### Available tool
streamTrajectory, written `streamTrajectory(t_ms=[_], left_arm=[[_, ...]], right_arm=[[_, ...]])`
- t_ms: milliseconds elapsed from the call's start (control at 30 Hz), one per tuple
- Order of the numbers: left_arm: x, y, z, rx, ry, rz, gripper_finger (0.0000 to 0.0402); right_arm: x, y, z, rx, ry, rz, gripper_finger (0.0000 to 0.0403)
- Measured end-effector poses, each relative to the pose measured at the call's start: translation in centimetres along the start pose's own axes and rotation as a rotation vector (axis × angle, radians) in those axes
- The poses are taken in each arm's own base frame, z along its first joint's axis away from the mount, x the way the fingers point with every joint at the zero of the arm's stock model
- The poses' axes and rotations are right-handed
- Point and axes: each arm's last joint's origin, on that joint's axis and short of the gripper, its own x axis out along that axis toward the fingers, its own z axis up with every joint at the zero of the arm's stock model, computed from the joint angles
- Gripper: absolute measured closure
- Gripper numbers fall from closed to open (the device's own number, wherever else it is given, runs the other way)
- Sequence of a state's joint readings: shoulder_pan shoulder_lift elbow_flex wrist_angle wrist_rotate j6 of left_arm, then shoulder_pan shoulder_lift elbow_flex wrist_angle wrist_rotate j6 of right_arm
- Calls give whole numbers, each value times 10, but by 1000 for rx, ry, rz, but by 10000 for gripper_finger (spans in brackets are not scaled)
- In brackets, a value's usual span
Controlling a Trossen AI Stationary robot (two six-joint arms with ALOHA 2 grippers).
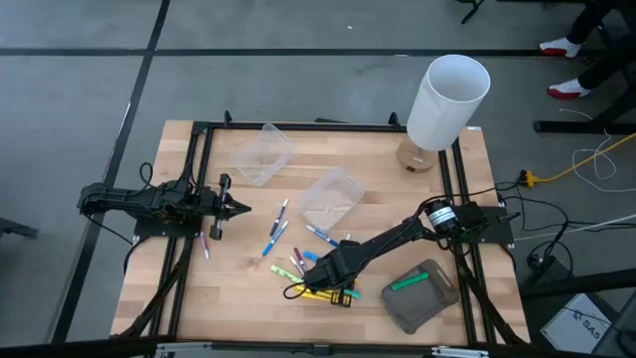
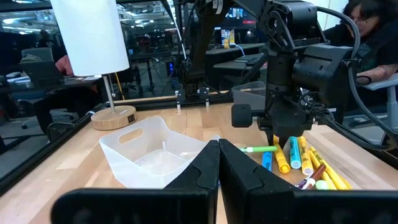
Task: Pick & Place Markers
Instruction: Put the top yellow highlighter into the black bin
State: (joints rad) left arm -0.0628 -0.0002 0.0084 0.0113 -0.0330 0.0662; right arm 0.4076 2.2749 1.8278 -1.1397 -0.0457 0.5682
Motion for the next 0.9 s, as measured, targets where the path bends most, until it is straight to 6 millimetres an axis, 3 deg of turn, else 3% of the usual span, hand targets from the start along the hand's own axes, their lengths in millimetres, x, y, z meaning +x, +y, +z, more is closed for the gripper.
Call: streamTrajectory(t_ms=[900], left_arm=[[0, 0, 0, 0, 1, 0, 398]], right_arm=[[1, 1, 0, 0, 2, 11, 338]])
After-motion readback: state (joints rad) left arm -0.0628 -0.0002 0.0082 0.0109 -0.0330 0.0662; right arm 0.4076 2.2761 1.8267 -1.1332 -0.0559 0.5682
